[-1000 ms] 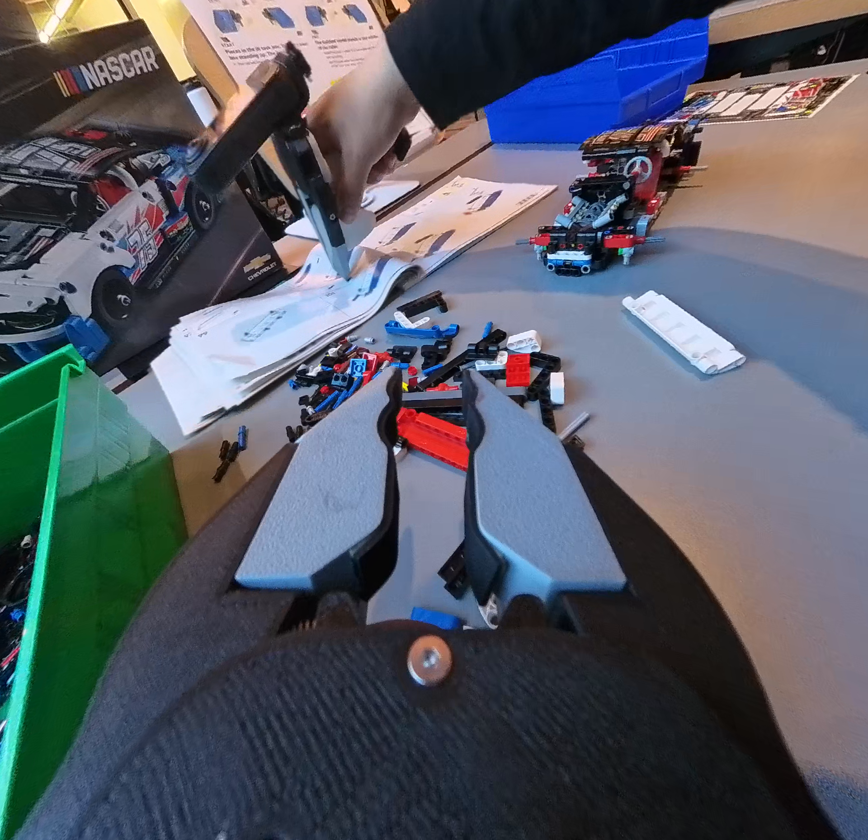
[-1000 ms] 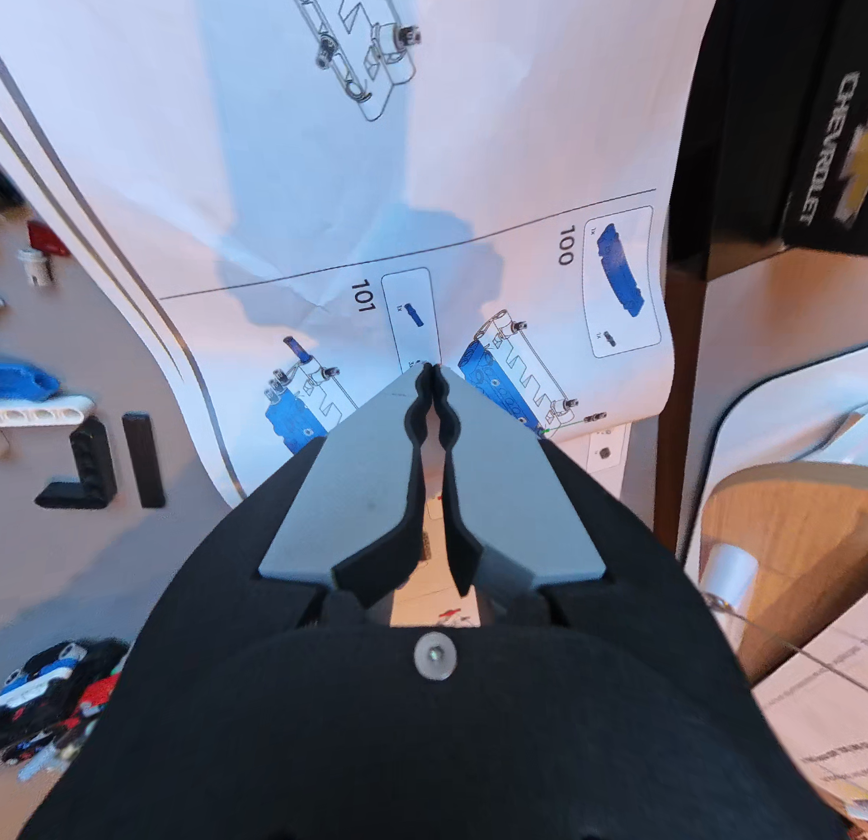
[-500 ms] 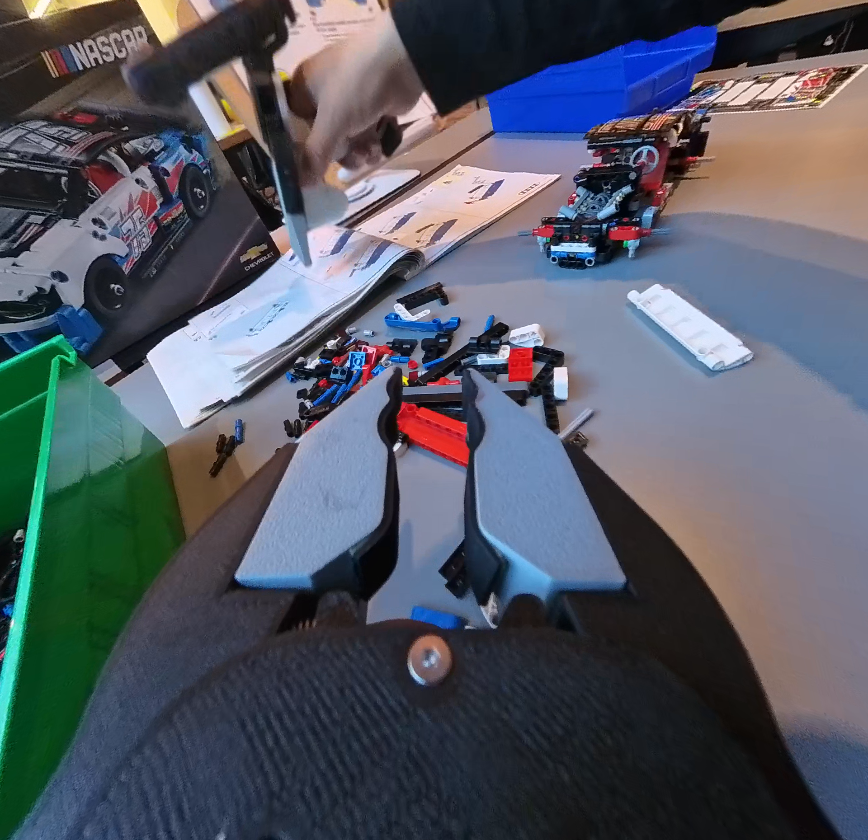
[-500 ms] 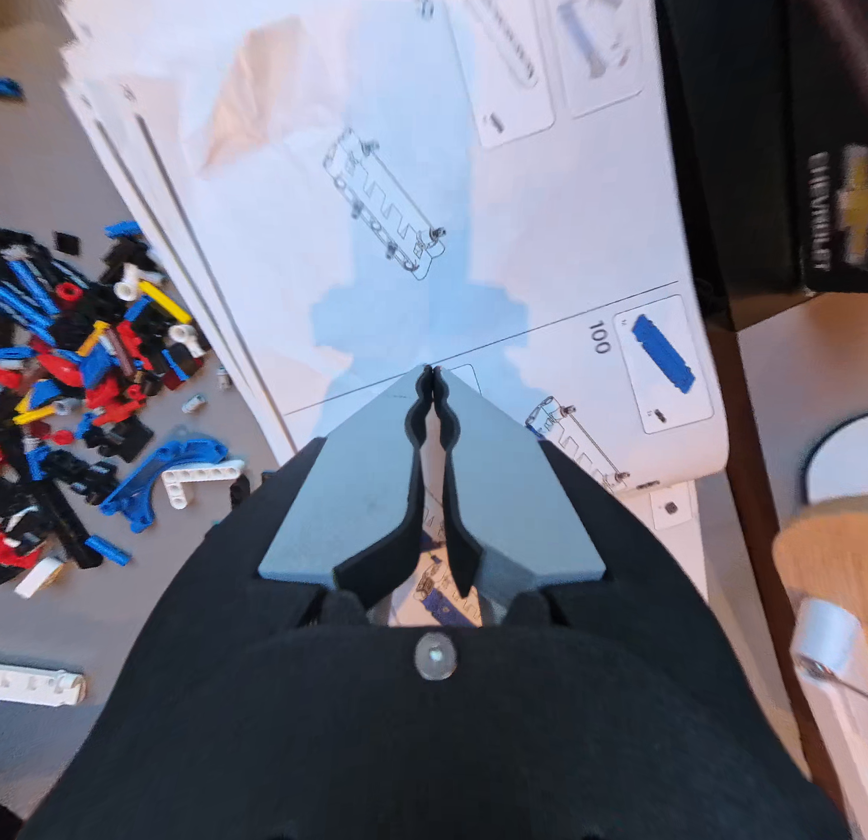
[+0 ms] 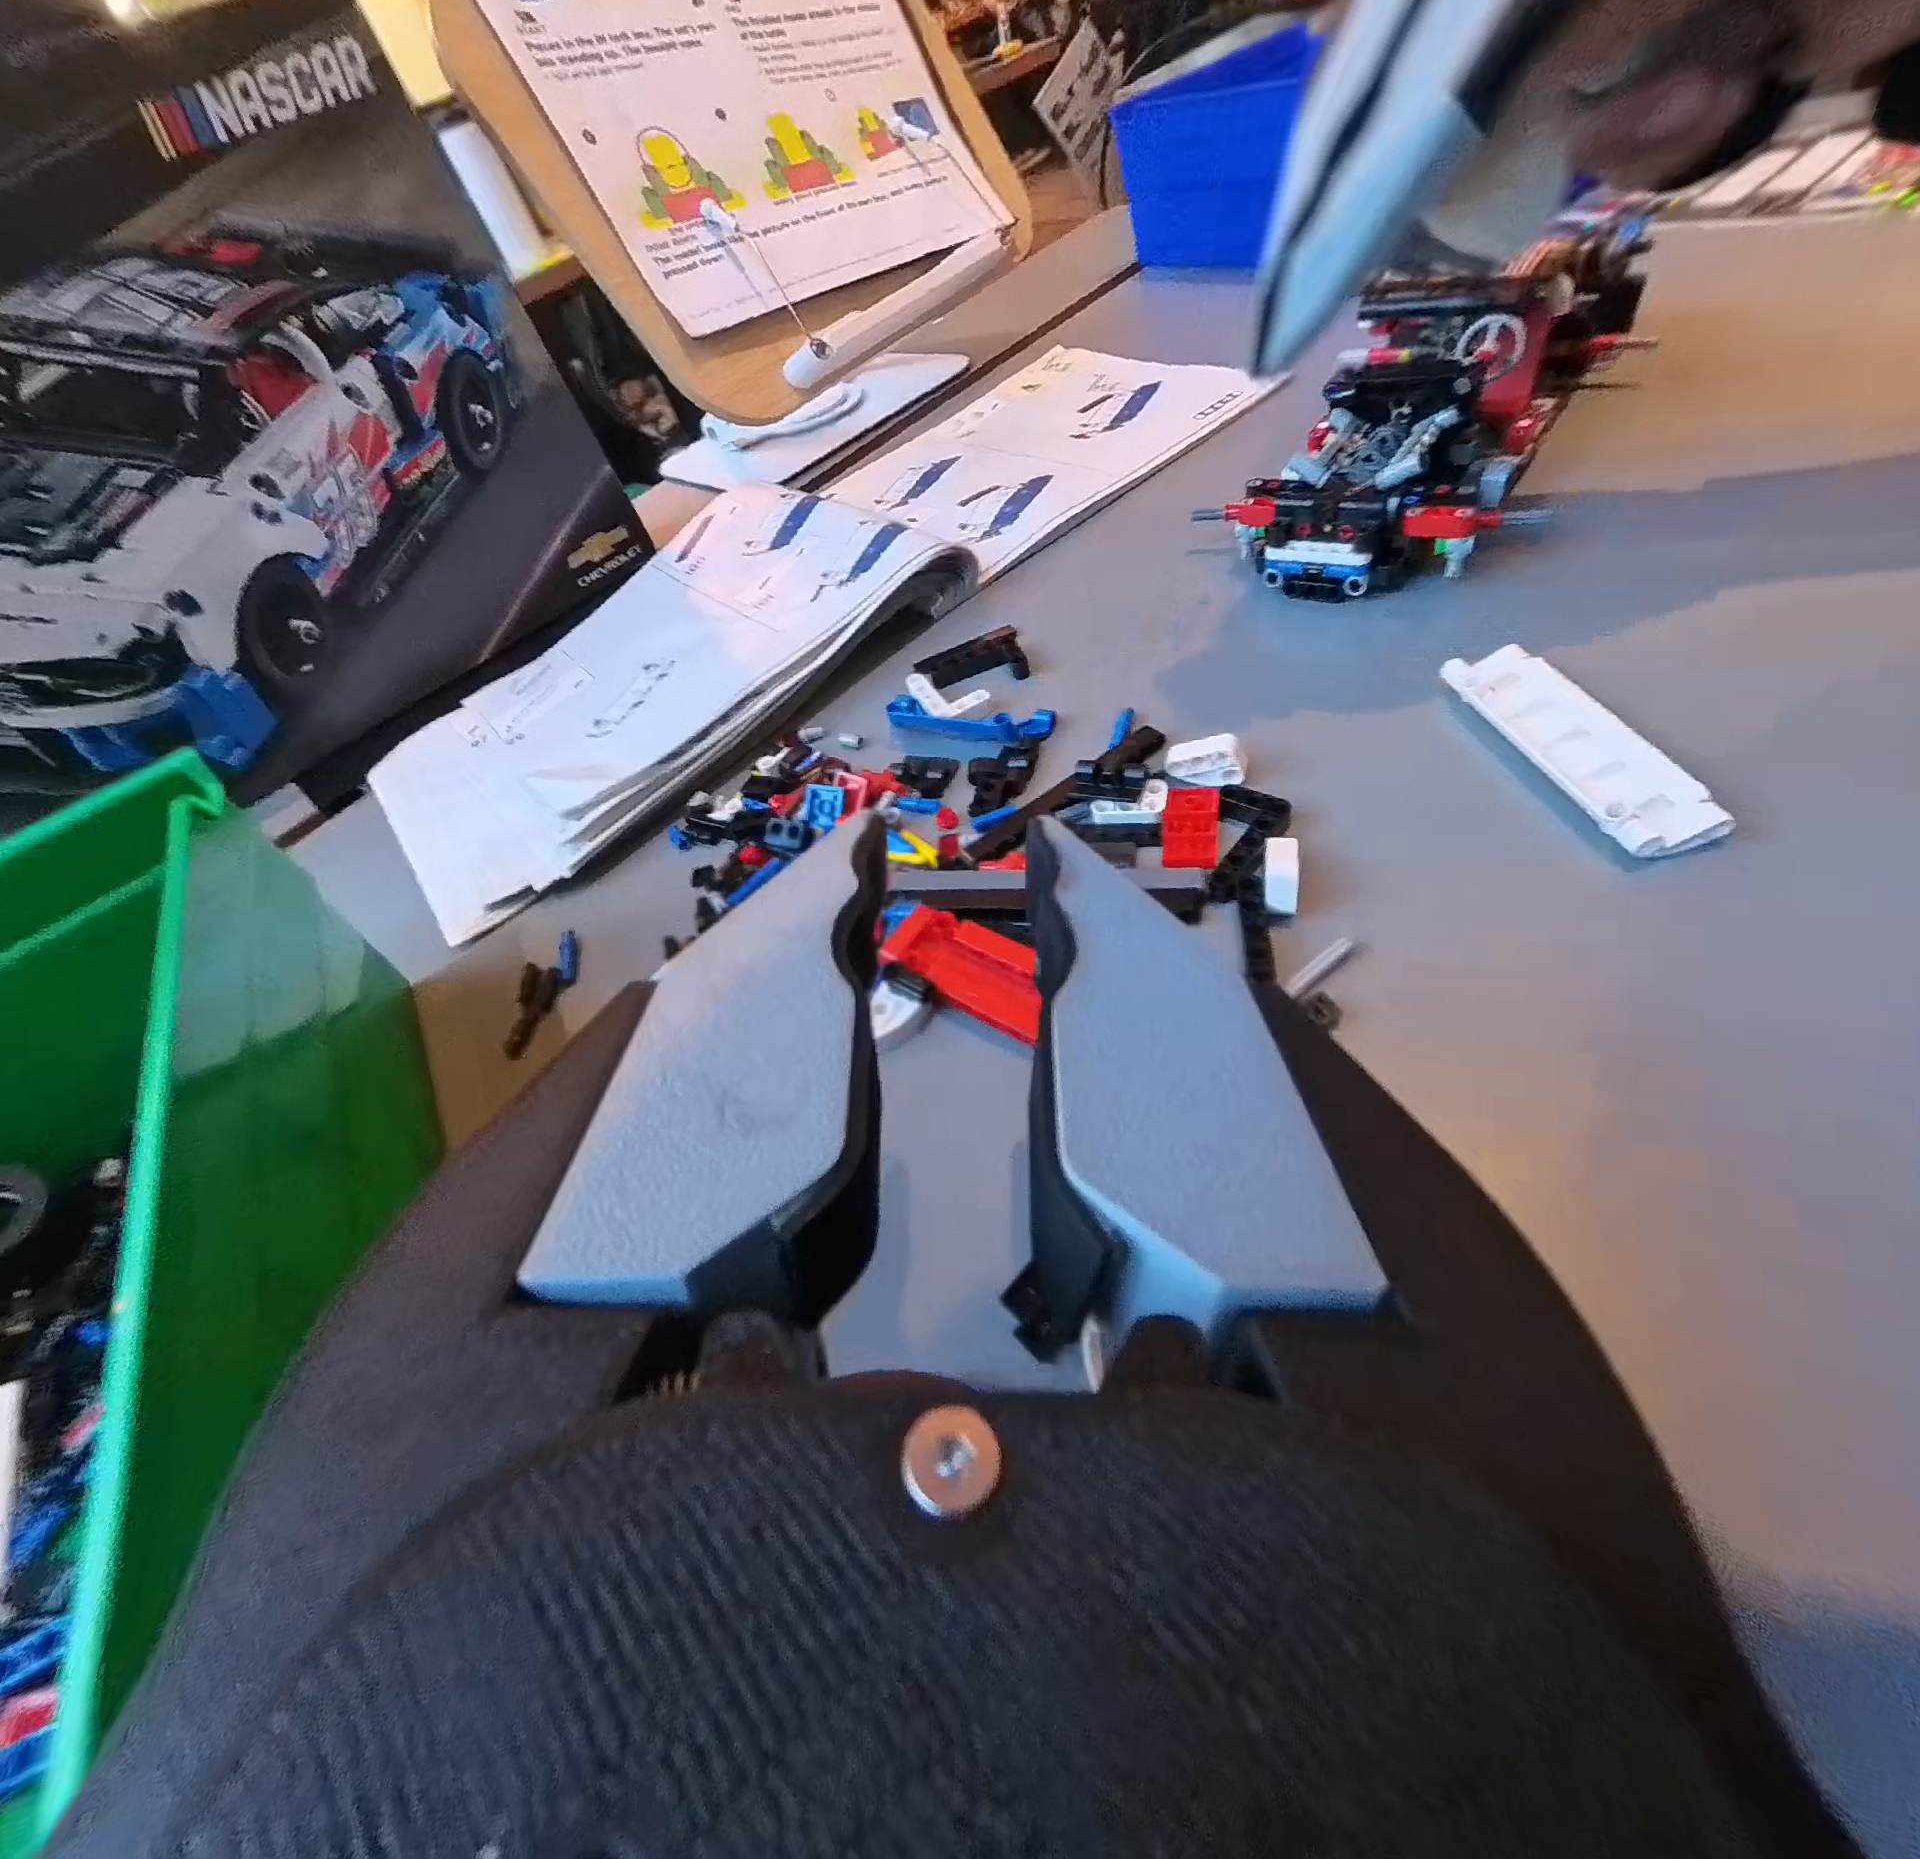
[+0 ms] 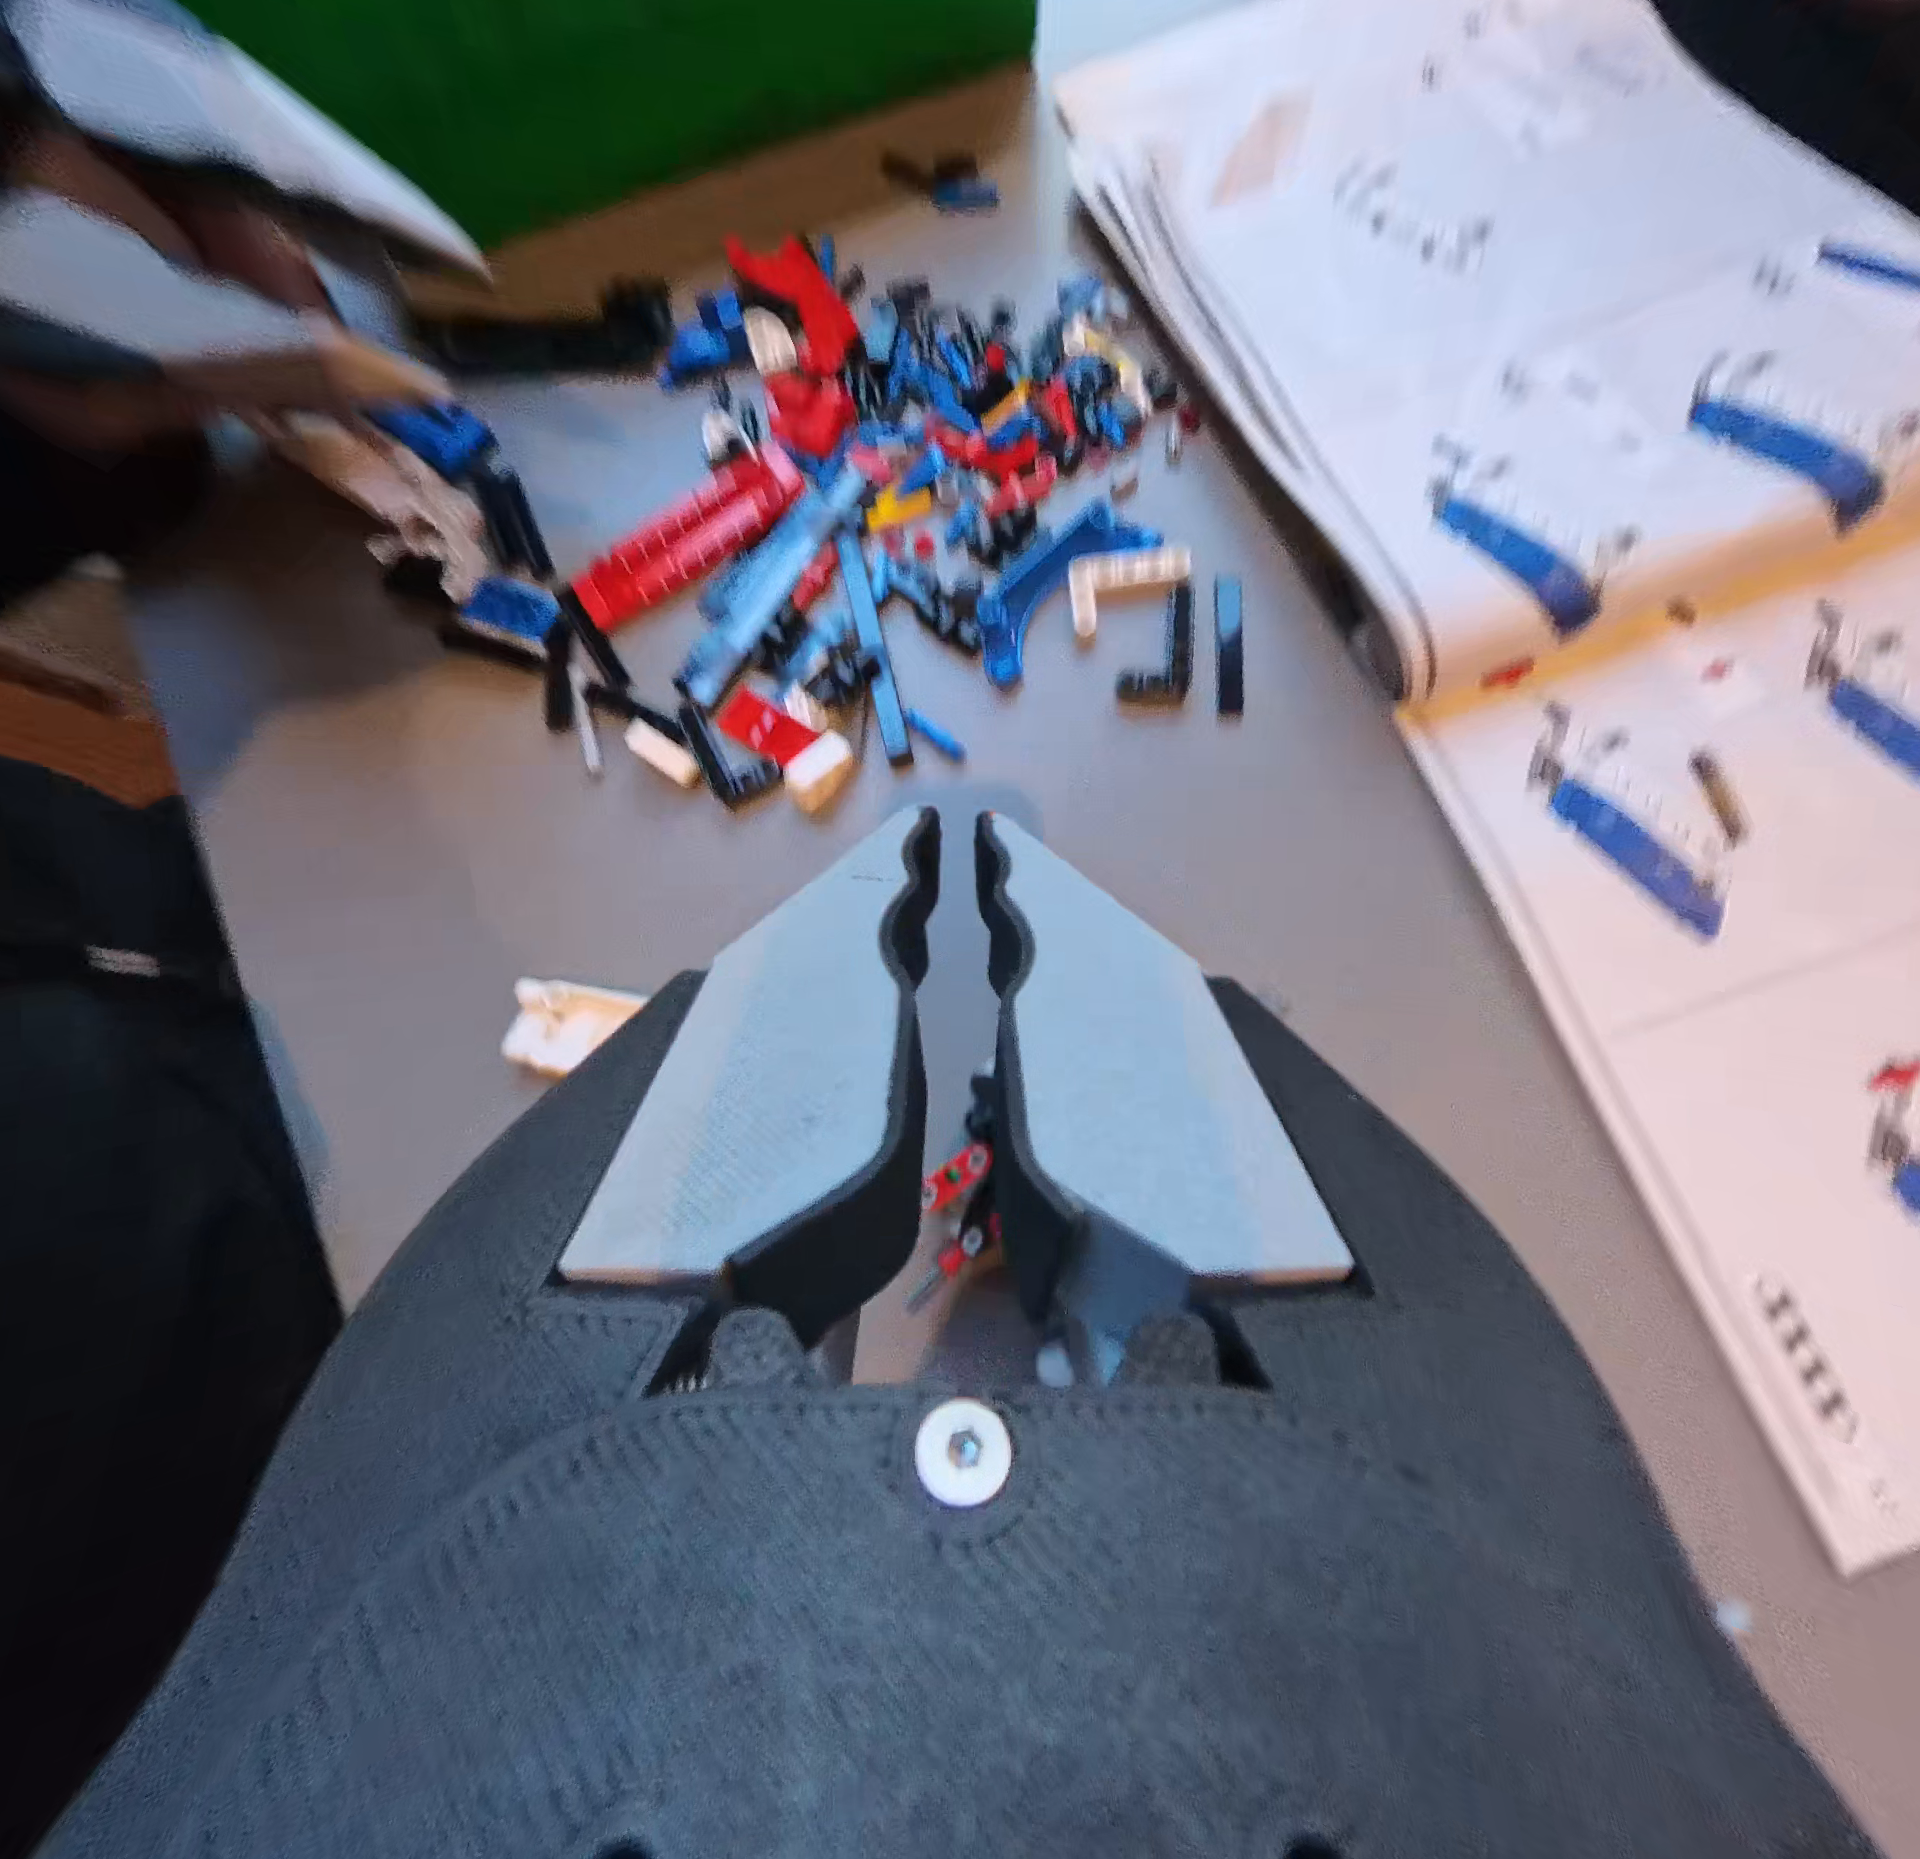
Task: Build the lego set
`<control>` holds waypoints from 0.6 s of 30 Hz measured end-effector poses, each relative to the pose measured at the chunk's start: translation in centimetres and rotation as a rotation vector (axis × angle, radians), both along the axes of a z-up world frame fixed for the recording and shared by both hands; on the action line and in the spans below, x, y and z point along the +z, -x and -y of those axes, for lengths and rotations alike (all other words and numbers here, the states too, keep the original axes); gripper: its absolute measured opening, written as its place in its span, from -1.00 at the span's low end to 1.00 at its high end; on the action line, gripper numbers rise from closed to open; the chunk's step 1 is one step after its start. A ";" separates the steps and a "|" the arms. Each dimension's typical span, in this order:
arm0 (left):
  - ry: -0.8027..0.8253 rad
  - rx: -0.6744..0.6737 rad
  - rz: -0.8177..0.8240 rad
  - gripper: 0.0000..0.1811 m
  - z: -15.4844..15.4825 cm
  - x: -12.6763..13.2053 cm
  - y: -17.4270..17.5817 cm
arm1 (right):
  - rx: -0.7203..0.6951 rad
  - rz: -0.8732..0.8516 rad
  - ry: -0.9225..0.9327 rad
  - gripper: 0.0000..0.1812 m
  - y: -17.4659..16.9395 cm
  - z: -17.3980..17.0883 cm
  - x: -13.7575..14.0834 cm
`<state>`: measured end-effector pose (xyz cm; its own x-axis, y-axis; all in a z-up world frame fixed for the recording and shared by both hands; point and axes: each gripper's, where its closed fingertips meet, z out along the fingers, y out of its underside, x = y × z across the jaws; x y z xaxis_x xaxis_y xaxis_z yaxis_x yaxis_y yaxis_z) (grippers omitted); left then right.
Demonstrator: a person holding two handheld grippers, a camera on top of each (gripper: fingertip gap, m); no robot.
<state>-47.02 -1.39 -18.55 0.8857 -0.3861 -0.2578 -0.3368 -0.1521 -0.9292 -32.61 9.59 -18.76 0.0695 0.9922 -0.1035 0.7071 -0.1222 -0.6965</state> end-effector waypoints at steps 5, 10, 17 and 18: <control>0.035 0.001 -0.053 -0.73 -0.9 1.5 -1.3 | -0.058 -0.068 0.014 -0.94 -2.1 2.2 -2.3; 0.128 -0.001 -0.121 -0.72 -3.2 4.0 -2.9 | -0.099 -0.253 0.181 -0.92 -1.3 4.5 -1.4; 0.429 -0.015 -0.101 -0.63 -4.1 1.5 -4.9 | -0.090 -0.164 0.043 -0.79 -3.0 7.7 -5.4; 0.480 -0.059 -0.077 -0.62 -3.3 0.4 -6.2 | -0.088 -0.160 0.053 -0.79 -3.7 8.2 -5.5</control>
